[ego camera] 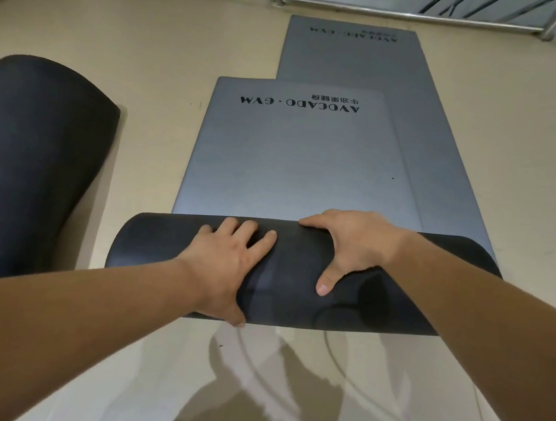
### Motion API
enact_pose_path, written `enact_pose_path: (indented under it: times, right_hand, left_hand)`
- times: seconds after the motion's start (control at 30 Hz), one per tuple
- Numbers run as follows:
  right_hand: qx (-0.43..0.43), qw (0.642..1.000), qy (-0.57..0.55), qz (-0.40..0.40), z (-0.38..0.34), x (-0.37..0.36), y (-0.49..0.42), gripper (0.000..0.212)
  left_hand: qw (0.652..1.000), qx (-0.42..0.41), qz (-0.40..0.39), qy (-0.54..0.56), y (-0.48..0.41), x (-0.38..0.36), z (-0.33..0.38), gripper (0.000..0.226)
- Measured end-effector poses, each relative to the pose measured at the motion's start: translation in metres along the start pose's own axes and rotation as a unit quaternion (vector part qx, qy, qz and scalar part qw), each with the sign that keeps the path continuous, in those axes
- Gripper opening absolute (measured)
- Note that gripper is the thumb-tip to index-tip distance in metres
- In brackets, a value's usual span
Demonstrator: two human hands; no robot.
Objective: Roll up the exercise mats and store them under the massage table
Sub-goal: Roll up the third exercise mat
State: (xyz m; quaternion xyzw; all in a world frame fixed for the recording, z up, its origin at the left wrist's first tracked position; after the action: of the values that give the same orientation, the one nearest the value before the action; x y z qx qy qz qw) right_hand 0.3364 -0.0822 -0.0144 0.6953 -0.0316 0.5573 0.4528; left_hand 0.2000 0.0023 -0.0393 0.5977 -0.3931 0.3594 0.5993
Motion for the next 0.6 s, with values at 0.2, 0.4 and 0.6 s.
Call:
enact_pose_path:
  times: [0.2,0.4,0.6]
  right_hand:
    - [-0.017,0.991,0.036,0.130,0.000,-0.011,0.049,0.094]
    - [-0.074,0.983,0.112,0.126,0.000,-0.032,0.032,0.129]
    - [-0.032,0.989,0.063,0.129,0.010,0.010,0.005,0.127]
  left_hand:
    - [0.998,-0.014,0.003,0.055,-0.016,0.011,-0.025,0.134]
    - [0.985,-0.008,0.003,0.174,-0.025,0.027,-0.048,0.120]
    - [0.987,-0.026,0.159,-0.012,-0.001,0.043,-0.018,0.096]
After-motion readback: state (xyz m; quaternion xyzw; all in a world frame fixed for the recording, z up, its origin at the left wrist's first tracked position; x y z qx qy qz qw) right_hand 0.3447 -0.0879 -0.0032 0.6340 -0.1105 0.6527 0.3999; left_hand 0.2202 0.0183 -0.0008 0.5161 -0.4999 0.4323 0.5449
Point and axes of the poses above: each hand's wrist, its own y-axis away from the middle knuckle, its own x-axis out of the back of the hand, z = x × y, the point moved 10 cm from there along -y, towards the middle knuckle, and after that the axes turned 14 degrees about -x, right-handed, at the moved point
